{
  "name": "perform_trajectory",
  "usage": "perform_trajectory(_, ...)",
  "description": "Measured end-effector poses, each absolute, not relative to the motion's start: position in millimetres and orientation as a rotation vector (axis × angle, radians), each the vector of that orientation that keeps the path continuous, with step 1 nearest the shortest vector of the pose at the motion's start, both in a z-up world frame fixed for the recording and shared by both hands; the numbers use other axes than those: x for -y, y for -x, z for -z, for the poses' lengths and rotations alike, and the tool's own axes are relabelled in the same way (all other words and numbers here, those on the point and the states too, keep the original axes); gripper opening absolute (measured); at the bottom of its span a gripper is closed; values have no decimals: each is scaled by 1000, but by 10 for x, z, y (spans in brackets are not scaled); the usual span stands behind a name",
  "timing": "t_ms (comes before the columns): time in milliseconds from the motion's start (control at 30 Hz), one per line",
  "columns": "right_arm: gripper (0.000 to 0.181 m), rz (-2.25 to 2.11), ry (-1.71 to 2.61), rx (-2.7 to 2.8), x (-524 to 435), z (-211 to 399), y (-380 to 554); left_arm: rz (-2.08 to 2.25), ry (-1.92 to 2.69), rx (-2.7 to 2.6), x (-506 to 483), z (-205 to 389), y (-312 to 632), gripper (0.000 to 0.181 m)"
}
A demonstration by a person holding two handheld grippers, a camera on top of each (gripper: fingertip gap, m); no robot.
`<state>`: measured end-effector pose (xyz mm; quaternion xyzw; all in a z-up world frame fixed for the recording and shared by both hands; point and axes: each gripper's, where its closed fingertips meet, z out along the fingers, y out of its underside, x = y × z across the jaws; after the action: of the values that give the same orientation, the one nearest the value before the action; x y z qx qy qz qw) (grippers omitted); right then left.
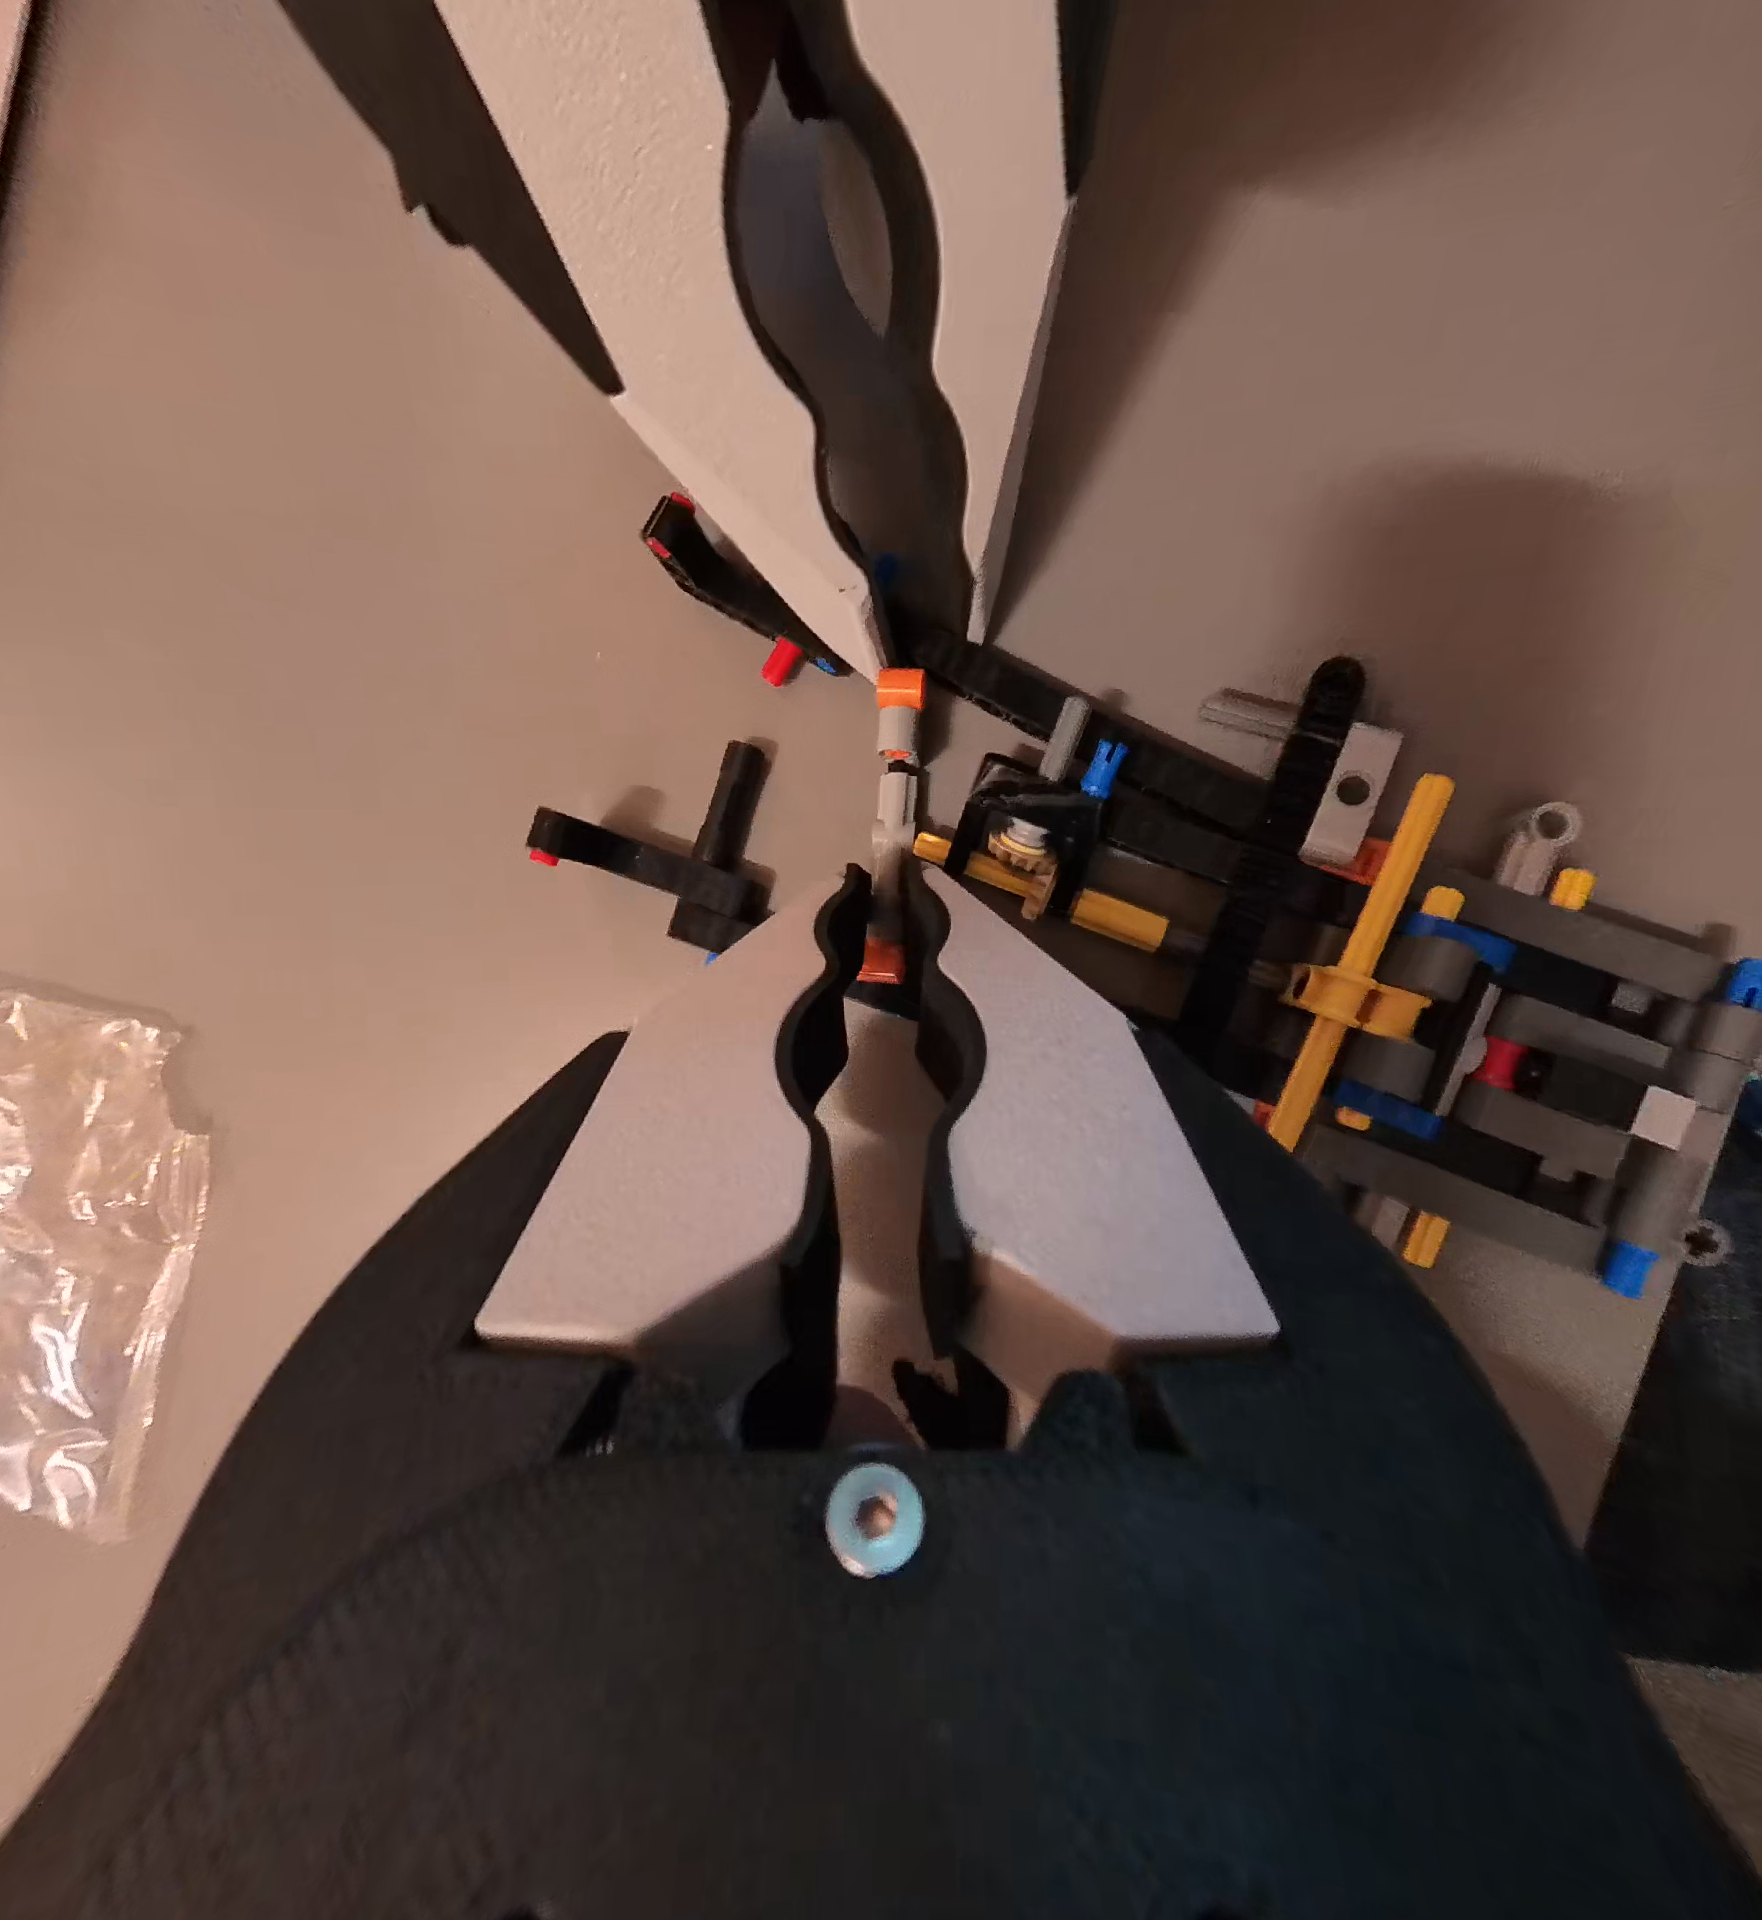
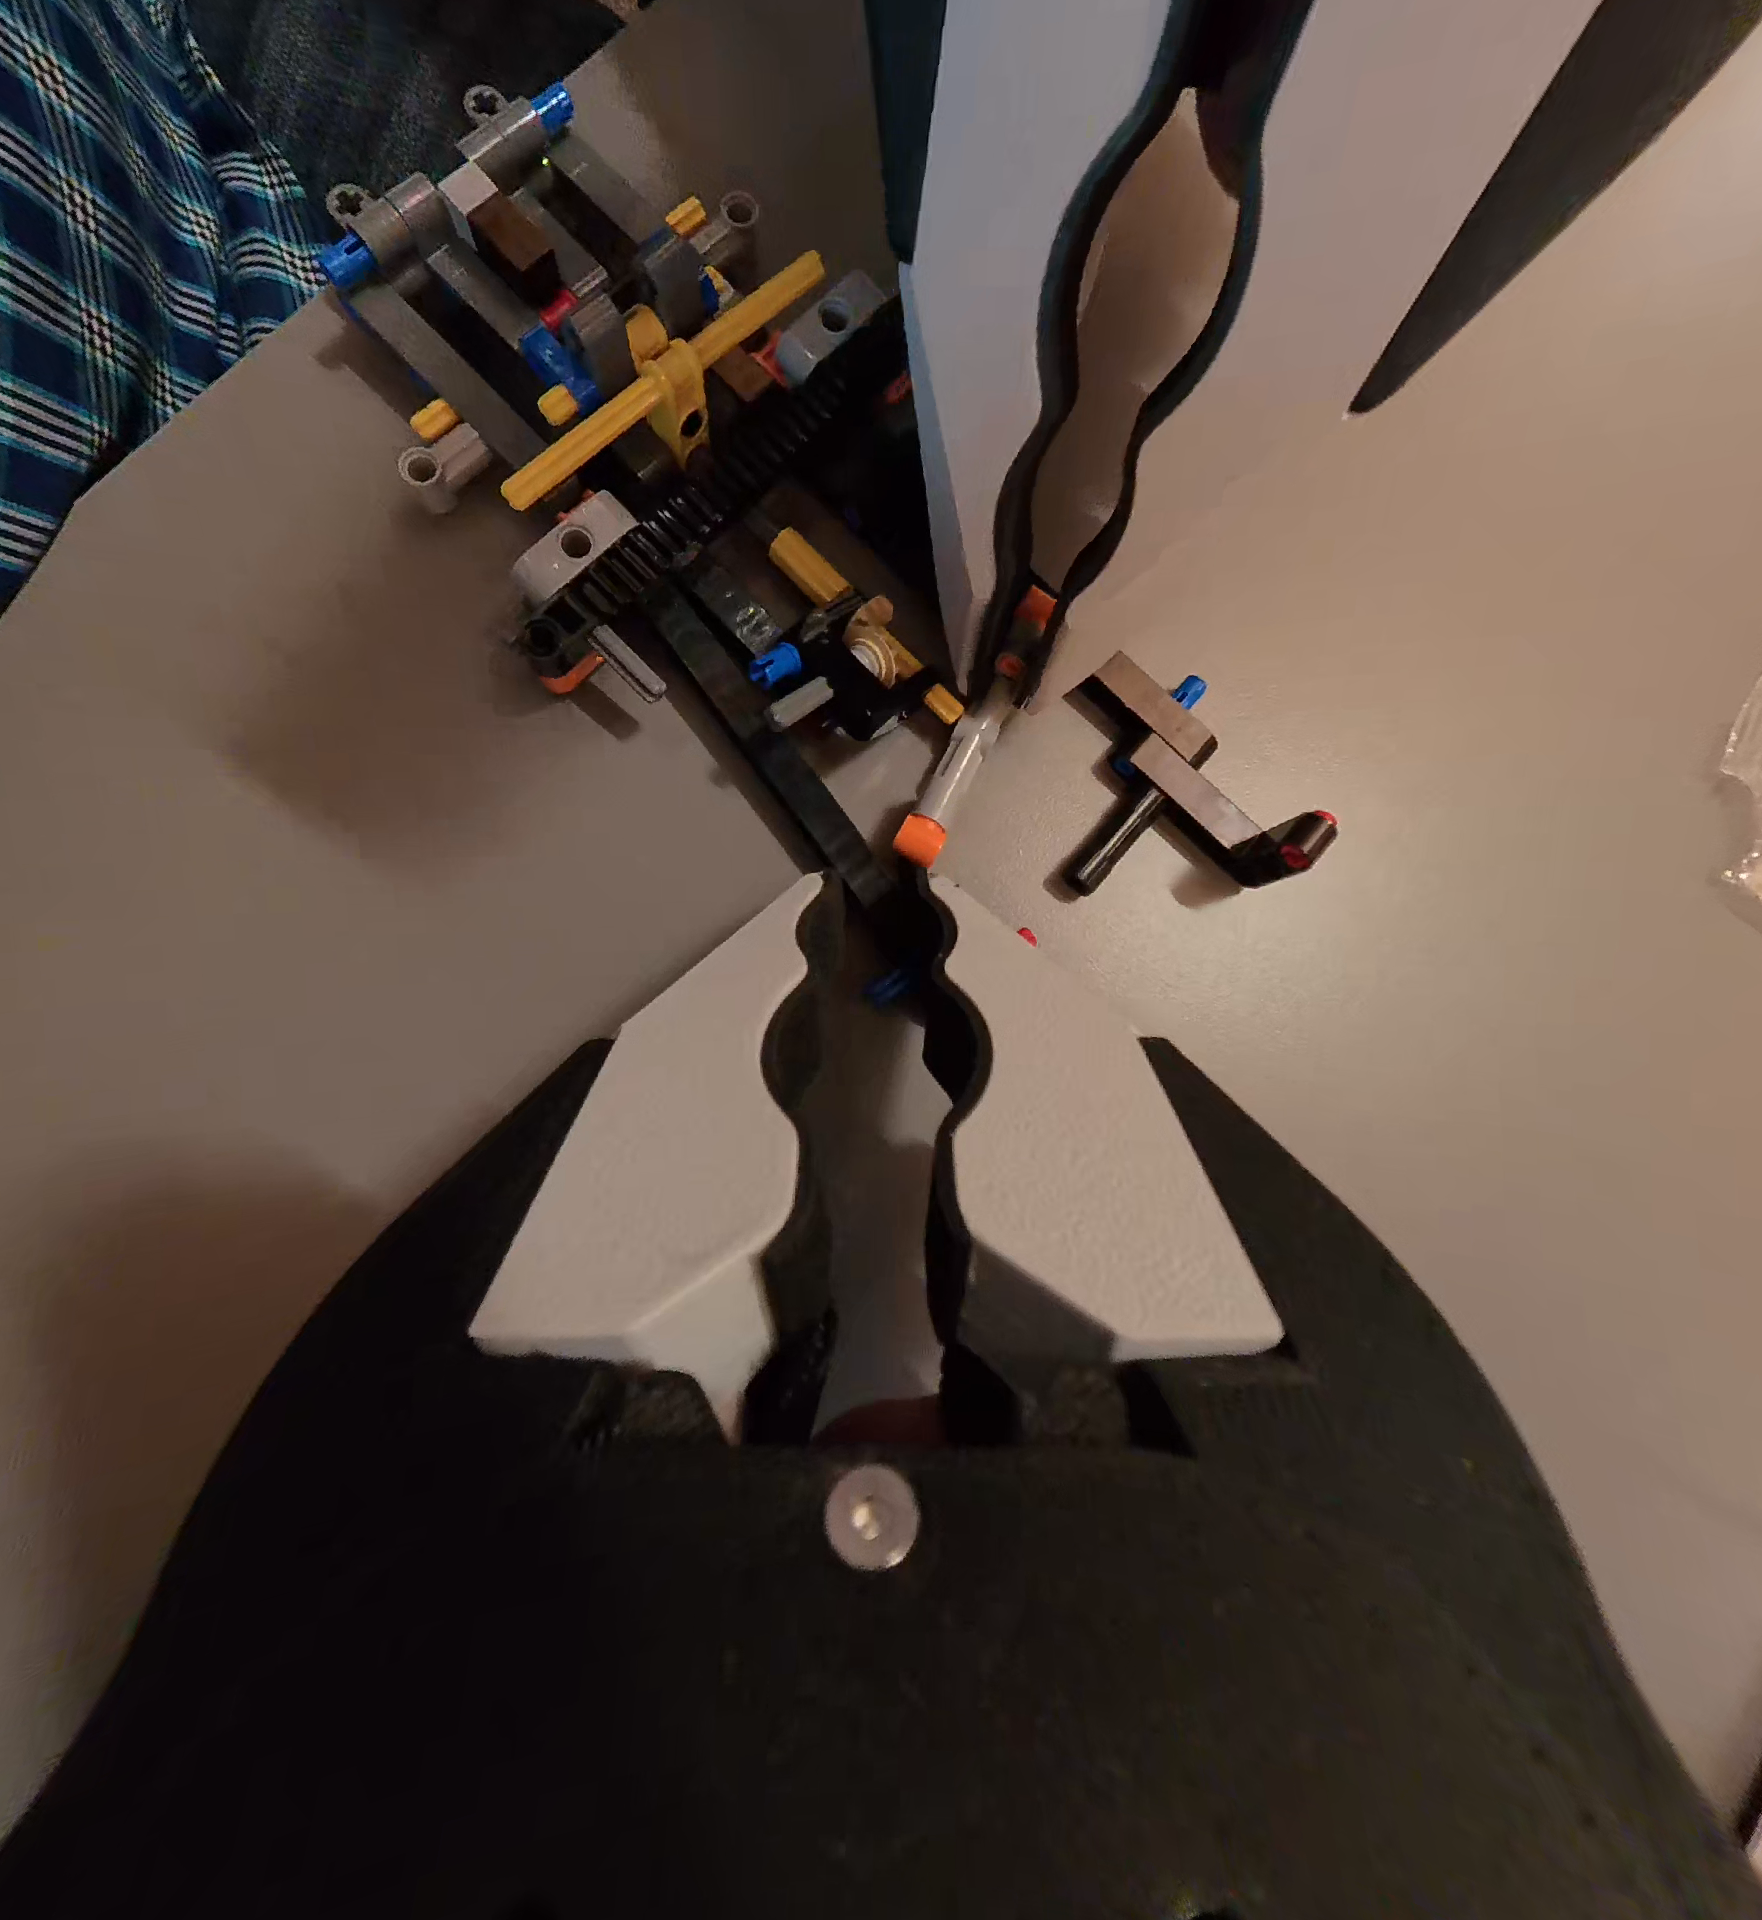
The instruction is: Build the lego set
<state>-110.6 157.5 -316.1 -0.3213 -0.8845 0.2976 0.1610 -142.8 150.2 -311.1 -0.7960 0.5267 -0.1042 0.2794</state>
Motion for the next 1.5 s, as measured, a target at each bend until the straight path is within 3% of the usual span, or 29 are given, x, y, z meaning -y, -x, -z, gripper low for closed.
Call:
perform_trajectory(33, 10, -853, 918, 2527, -1576, 3161, 1105, 297, 2137, -1406, -1501, 3110, 1427, 4)
perform_trajectory(1500, 9, -902, 939, 2526, -1542, 3139, 1103, 796, 2115, -1233, -1510, 3072, 1455, 4)
